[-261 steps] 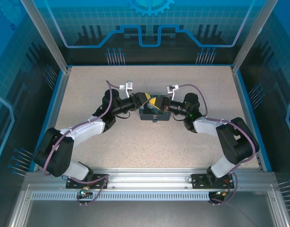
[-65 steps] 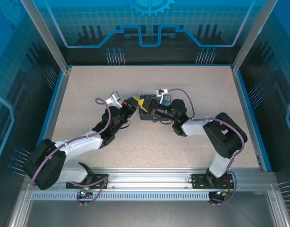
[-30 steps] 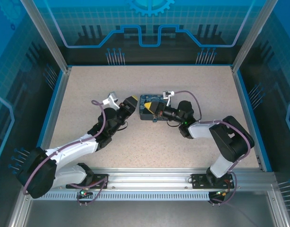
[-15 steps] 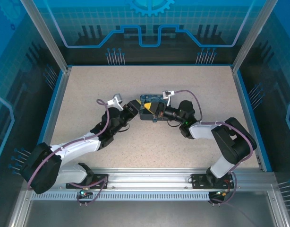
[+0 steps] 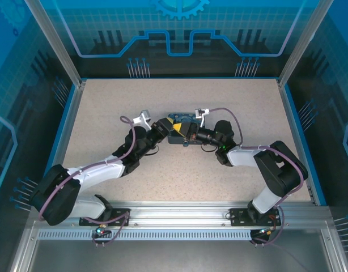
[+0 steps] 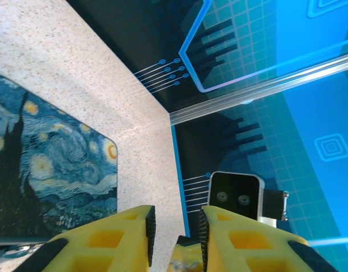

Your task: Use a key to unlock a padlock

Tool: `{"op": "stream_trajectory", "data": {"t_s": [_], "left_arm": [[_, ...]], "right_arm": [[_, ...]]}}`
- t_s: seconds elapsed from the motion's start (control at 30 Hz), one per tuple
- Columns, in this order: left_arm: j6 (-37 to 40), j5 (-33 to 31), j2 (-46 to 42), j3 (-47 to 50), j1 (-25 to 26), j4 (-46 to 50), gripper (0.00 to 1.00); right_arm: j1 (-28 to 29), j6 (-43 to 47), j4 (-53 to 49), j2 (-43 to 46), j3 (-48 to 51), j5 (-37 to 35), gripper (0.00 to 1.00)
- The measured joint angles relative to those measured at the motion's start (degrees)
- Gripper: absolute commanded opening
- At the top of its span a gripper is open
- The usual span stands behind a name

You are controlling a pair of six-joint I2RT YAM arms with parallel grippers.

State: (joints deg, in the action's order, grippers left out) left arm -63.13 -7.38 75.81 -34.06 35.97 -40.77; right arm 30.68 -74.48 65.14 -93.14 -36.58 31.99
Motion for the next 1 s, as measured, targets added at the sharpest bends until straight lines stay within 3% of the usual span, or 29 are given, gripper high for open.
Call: {"op": "stream_trajectory", "data": {"t_s": [0.27,0.43,0.47,0.53,0.6,0.73,1.0], "left_arm": [[-0.31,0.35,1.60,-0.63,0.09,-0.74,0.01],[-0.31,0.35,1.84,-0.63,0.11,-1.51,0.00],[-0.37,0.35,1.84,-0.63,0.11,-1.55,0.00],[-0.37,0.39,1.84,-0.63,0.11,-1.57,0.00],[-0.28,0.37,1.81,-0.63,0.37,-1.81,0.00],[0.11,0.37,1.77,-0.63,0.57,-1.79,0.00],[0.24,0.37,1.33,-0.63,0.59,-1.79,0.00]], "right_arm": [[-0.11,0.00,0.04,0.00,0.00,-0.02,0.00],[-0.35,-0.02,0.00,0.00,0.00,0.00,0.00],[-0.37,-0.04,0.02,0.00,0.00,0.00,0.08],[-0.39,-0.13,0.00,0.00,0.00,0.00,0.41],[-0.59,-0.31,0.00,0.02,0.24,-0.02,0.58],[-2.01,-0.31,-0.66,1.38,2.29,-0.28,0.63],[-2.73,2.54,-6.84,7.19,2.99,-1.55,0.62]]}}
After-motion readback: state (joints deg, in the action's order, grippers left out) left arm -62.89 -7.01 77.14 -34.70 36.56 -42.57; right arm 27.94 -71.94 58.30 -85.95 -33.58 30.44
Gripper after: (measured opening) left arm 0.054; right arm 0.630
